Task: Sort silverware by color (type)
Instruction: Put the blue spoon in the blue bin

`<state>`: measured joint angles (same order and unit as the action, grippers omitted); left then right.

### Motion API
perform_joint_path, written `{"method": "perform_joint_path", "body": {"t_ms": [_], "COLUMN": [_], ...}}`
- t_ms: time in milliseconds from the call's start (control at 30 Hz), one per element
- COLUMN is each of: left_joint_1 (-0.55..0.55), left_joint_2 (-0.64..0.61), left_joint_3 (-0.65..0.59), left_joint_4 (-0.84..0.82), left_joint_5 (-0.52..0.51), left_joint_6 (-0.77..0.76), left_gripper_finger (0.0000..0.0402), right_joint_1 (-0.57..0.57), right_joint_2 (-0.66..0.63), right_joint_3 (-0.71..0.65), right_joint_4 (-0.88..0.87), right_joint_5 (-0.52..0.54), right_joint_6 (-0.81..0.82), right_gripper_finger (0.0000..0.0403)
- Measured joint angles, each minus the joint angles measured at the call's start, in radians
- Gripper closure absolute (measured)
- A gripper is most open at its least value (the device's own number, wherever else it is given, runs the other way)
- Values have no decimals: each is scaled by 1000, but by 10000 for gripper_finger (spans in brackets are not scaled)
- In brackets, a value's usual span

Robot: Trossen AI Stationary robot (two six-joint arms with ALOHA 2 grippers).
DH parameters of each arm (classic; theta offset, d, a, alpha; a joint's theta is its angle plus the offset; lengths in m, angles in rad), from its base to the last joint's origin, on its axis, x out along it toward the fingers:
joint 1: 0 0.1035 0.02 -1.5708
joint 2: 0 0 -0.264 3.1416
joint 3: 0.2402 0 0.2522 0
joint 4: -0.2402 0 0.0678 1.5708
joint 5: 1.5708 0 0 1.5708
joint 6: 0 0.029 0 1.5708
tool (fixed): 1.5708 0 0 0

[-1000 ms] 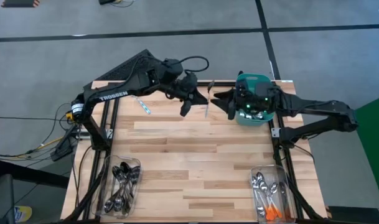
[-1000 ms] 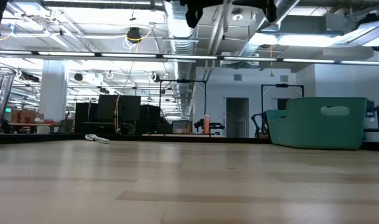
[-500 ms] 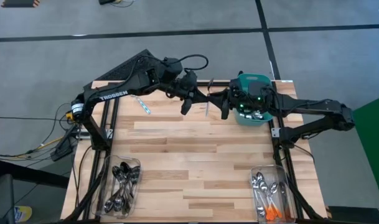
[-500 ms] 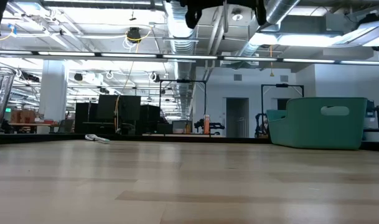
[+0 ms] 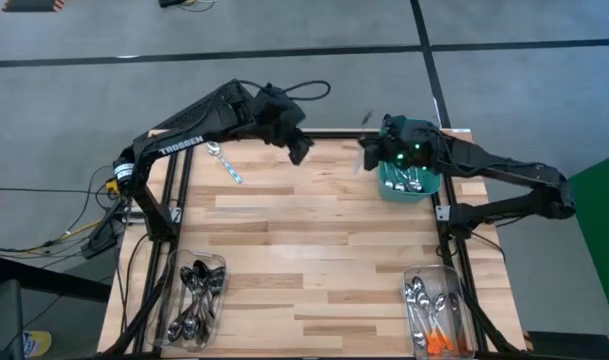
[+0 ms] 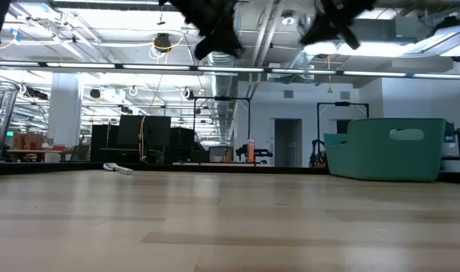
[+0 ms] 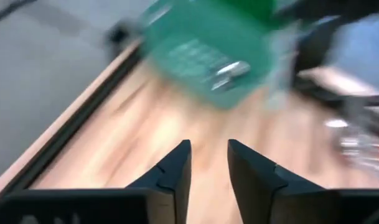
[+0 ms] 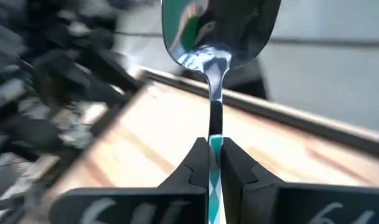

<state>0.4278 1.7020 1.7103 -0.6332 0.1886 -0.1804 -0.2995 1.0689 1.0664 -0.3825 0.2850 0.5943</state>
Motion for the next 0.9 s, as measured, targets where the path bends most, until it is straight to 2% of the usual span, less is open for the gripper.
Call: {"method": "perform_joint_path", "body": {"t_ms": [200, 300, 400, 500, 633, 767, 900], "left_joint_1": [105, 156, 206, 251, 296, 311, 317], "left_joint_2": [0, 0, 0, 0, 0, 1, 1], "left_joint_3": [0, 0, -17, -82, -185, -271, -329], "left_joint_4": [-229, -291, -279, -224, -191, -179, -148], "left_joint_5": [-261, -351, -348, -316, -338, -401, -441], "left_joint_6": [-18, -19, -65, -116, -157, -214, -248], "left_gripper_finger": [292, 291, 291, 291, 291, 290, 279], "right_joint_1": [-127, -177, -218, -256, -308, -326, -330], "right_joint_2": [-61, -66, -59, -38, -9, 10, 12], "right_joint_3": [0, 0, 0, 0, 0, -1, -1], "right_joint_4": [-343, -468, -545, -612, -743, -790, -779], "right_joint_5": [35, 65, 82, 81, 81, 80, 81], "right_joint_6": [105, 70, -10, 1, 32, 18, -8], "right_gripper_finger": [379, 377, 366, 363, 354, 311, 228]}}
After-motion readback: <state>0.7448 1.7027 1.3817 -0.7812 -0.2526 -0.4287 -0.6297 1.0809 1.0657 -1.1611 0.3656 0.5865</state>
